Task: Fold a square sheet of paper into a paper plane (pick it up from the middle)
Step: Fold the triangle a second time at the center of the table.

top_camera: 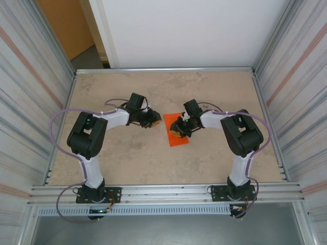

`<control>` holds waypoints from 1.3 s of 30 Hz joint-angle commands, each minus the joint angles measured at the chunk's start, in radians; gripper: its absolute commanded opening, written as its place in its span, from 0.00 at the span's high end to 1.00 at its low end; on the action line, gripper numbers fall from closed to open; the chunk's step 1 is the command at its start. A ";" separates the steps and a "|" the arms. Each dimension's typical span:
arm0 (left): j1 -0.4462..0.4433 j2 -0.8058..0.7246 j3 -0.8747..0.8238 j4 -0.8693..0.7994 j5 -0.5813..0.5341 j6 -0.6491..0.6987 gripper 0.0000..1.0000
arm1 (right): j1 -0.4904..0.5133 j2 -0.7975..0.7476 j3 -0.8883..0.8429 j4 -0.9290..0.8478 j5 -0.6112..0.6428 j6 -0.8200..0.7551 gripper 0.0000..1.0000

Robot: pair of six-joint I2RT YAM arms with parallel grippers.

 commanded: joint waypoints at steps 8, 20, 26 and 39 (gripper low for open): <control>-0.113 -0.036 -0.043 -0.011 -0.014 0.037 0.96 | -0.001 0.070 -0.013 -0.146 0.106 -0.012 0.97; -0.137 0.046 0.024 -0.032 -0.024 0.053 0.98 | 0.000 0.075 -0.010 -0.150 0.102 -0.013 1.00; -0.137 0.079 0.057 -0.039 -0.039 0.058 0.99 | 0.000 0.074 -0.011 -0.145 0.098 -0.013 1.00; -0.138 0.133 0.084 -0.101 -0.067 0.092 0.99 | -0.001 0.035 -0.008 -0.075 0.034 -0.010 0.99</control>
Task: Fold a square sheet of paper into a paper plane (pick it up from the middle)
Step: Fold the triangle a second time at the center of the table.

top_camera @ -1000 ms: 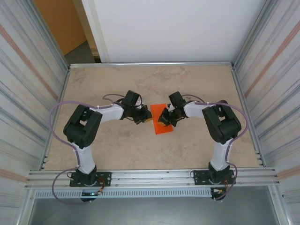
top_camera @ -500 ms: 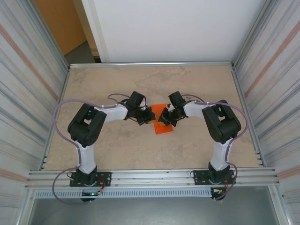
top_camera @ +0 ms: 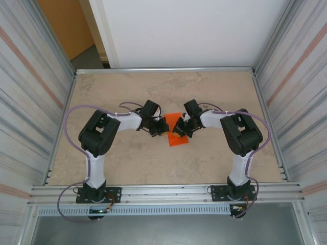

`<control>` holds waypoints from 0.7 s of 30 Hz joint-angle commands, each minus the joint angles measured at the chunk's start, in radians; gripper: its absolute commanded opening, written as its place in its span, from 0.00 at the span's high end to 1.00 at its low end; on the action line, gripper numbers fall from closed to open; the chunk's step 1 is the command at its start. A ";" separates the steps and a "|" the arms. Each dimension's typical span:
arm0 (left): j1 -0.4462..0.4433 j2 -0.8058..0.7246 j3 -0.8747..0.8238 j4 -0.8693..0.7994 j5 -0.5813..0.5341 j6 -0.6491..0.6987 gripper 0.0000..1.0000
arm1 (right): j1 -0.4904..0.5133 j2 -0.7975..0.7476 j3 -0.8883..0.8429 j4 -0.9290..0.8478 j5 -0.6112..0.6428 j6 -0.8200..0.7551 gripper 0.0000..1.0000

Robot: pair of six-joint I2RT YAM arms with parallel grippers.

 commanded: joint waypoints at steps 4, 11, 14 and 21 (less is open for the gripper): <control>0.000 0.034 0.039 -0.086 -0.037 0.053 1.00 | -0.025 -0.024 0.017 -0.006 -0.042 -0.064 0.94; 0.001 0.052 0.058 -0.131 -0.043 0.075 1.00 | -0.063 -0.070 0.033 -0.020 -0.036 -0.130 0.91; 0.000 0.056 0.067 -0.138 -0.044 0.080 1.00 | -0.063 -0.053 0.031 -0.031 -0.023 -0.141 0.92; 0.000 0.058 0.085 -0.155 -0.041 0.091 1.00 | -0.062 -0.027 0.044 -0.067 0.039 -0.154 0.92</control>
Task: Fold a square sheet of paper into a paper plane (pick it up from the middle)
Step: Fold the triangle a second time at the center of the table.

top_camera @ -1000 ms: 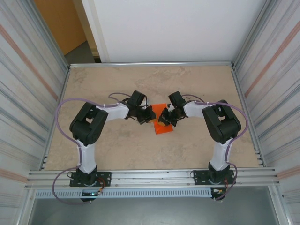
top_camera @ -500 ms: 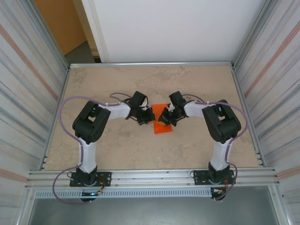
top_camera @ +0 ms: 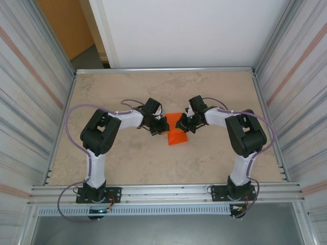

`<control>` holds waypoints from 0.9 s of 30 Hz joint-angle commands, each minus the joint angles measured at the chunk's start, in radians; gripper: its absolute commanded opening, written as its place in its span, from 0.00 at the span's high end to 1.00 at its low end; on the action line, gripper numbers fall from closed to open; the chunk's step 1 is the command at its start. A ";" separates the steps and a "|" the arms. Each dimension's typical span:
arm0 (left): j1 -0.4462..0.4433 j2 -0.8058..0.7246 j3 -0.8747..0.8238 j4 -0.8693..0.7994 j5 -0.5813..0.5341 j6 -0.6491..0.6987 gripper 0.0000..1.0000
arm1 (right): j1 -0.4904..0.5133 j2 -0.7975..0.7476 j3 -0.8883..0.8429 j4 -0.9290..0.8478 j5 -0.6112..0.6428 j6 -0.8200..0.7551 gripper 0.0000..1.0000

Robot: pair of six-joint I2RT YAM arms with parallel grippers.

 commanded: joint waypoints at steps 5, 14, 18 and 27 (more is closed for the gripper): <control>0.000 0.034 0.027 -0.068 -0.029 0.030 1.00 | -0.004 0.026 0.006 -0.058 0.094 -0.017 0.93; 0.001 -0.002 0.037 -0.059 -0.024 0.025 0.99 | -0.010 0.051 -0.054 -0.050 0.156 0.056 0.95; 0.001 -0.080 0.006 -0.013 -0.030 -0.002 0.93 | -0.009 0.063 -0.078 -0.053 0.180 0.085 0.95; -0.078 -0.221 -0.155 0.125 -0.066 -0.108 0.86 | -0.009 0.088 -0.095 -0.080 0.205 0.115 0.95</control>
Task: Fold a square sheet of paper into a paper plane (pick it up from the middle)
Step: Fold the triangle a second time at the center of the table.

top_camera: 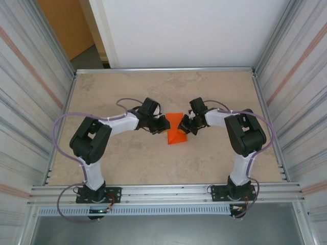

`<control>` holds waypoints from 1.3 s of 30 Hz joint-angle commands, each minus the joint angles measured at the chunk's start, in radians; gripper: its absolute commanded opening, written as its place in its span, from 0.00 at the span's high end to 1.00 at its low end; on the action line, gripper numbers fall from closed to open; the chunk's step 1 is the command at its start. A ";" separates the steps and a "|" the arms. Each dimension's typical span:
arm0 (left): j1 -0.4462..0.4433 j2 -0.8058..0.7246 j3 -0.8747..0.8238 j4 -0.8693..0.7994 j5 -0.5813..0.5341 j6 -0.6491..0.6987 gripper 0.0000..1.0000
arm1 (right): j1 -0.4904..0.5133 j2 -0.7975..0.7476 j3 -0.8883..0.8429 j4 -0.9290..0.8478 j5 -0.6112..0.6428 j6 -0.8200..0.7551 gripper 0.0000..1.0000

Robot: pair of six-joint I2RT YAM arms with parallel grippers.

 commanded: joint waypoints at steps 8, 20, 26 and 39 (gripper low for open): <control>-0.105 0.008 -0.046 0.057 -0.017 -0.078 0.84 | -0.005 0.080 -0.066 -0.107 0.124 0.038 0.96; -0.104 0.052 -0.029 0.015 -0.024 -0.048 0.86 | -0.008 0.085 -0.061 -0.111 0.124 0.038 0.95; -0.101 0.056 -0.033 0.001 -0.032 -0.037 0.88 | -0.008 0.088 -0.057 -0.112 0.123 0.038 0.96; -0.091 0.069 -0.046 -0.014 -0.042 -0.030 0.90 | -0.006 0.089 -0.057 -0.114 0.126 0.036 0.96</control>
